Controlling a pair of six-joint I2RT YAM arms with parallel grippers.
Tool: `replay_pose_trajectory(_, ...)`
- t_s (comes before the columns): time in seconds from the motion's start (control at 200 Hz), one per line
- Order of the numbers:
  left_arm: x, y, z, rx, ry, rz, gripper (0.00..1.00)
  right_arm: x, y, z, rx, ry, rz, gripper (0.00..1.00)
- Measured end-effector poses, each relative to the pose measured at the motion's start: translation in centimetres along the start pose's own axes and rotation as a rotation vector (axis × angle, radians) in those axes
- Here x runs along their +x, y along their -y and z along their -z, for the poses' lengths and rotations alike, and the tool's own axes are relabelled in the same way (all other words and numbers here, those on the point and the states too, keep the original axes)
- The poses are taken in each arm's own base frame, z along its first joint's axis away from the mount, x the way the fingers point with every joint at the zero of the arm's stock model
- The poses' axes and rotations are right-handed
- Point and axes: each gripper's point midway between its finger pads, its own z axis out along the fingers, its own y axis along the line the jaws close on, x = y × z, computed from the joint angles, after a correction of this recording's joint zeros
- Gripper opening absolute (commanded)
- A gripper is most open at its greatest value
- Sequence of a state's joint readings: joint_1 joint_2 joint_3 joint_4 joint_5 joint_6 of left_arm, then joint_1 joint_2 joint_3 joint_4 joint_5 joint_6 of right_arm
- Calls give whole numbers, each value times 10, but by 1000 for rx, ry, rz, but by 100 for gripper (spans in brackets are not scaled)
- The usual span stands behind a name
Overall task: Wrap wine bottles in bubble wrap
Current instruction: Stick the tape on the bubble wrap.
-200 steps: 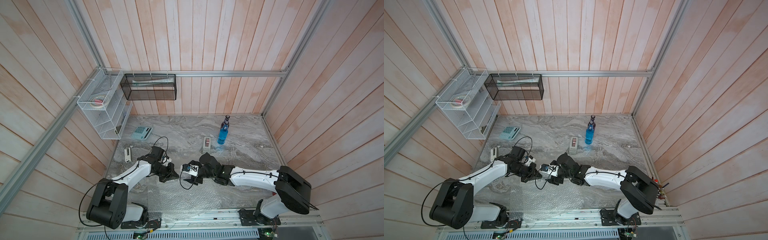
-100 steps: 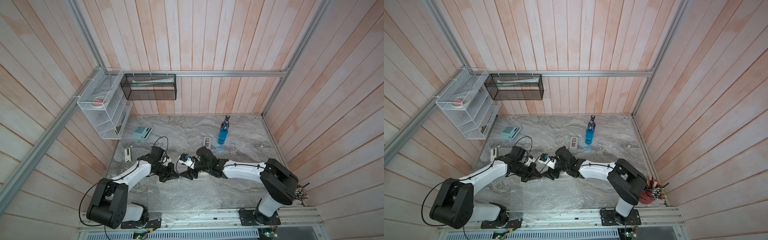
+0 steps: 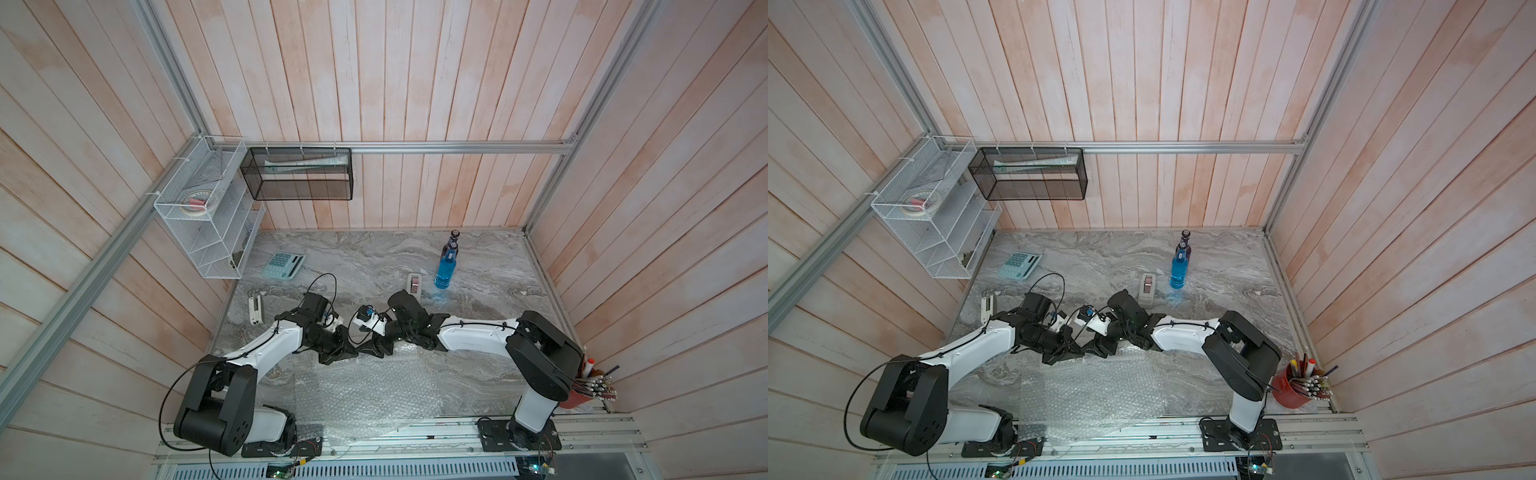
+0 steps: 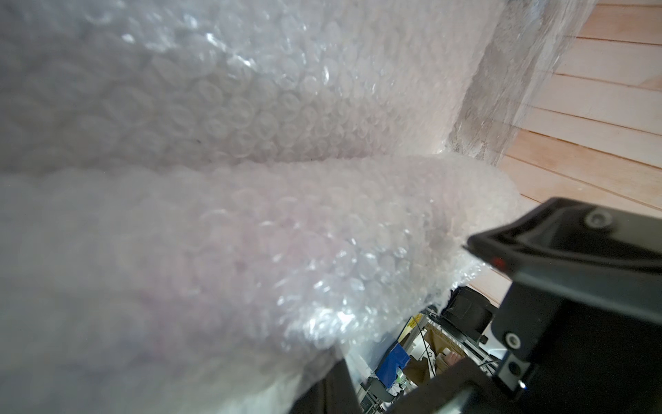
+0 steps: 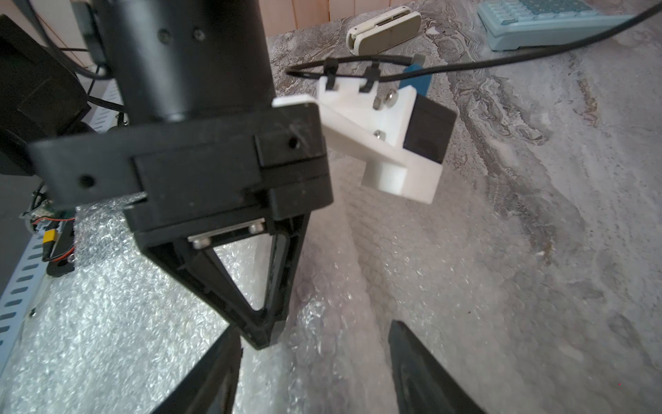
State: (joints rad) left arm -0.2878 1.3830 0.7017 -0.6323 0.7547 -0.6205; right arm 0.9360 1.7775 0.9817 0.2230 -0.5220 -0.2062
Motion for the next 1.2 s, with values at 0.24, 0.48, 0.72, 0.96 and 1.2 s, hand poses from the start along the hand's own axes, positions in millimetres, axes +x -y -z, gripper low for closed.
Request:
replay_pose_trajectory(0.24, 0, 0, 0, 0, 0, 1, 0, 17, 3, -11, -8, -54, -20, 63)
replay_pose_trajectory(0.48, 0, 0, 0, 0, 0, 1, 0, 13, 7, -12, -4, -52, -48, 48)
replay_pose_trajectory(0.72, 0, 0, 0, 0, 0, 1, 0, 16, 11, -16, -5, -68, -83, 42)
replay_pose_trajectory(0.96, 3, -4, -1, -3, -3, 6, 1, 20, 11, -17, -9, -84, -83, 39)
replay_pose_trajectory(1.2, 9, -10, -2, -10, 3, 2, 12, 22, 6, -18, -21, -94, -70, 39)
